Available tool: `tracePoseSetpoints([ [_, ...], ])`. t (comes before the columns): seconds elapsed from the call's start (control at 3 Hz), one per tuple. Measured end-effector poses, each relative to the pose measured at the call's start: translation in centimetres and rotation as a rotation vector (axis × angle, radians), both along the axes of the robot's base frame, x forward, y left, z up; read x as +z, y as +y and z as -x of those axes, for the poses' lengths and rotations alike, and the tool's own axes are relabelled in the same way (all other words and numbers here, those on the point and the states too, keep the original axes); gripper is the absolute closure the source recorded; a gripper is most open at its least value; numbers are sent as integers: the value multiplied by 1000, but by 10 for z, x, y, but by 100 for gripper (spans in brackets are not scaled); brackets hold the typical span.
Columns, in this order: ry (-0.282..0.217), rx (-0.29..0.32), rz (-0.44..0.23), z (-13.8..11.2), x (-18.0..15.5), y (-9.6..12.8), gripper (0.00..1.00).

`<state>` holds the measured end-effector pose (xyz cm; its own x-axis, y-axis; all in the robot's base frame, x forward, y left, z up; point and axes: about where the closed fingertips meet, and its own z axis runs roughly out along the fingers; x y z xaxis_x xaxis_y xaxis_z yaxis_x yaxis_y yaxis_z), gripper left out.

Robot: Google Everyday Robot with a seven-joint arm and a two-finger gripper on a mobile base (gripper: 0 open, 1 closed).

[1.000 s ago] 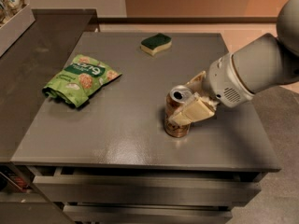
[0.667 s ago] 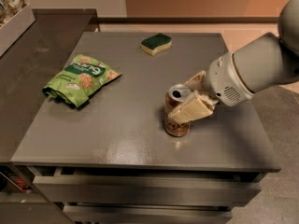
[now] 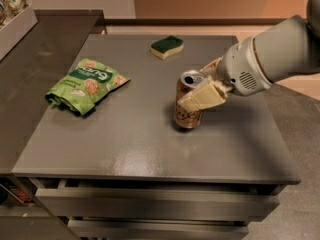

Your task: Move orange can near sponge

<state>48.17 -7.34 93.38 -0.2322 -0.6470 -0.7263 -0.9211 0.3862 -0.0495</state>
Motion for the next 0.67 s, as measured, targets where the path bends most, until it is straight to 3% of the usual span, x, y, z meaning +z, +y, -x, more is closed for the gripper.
tracePoseSetpoints([
  [0.67, -73, -160, -45, -62, 28, -2, 100],
])
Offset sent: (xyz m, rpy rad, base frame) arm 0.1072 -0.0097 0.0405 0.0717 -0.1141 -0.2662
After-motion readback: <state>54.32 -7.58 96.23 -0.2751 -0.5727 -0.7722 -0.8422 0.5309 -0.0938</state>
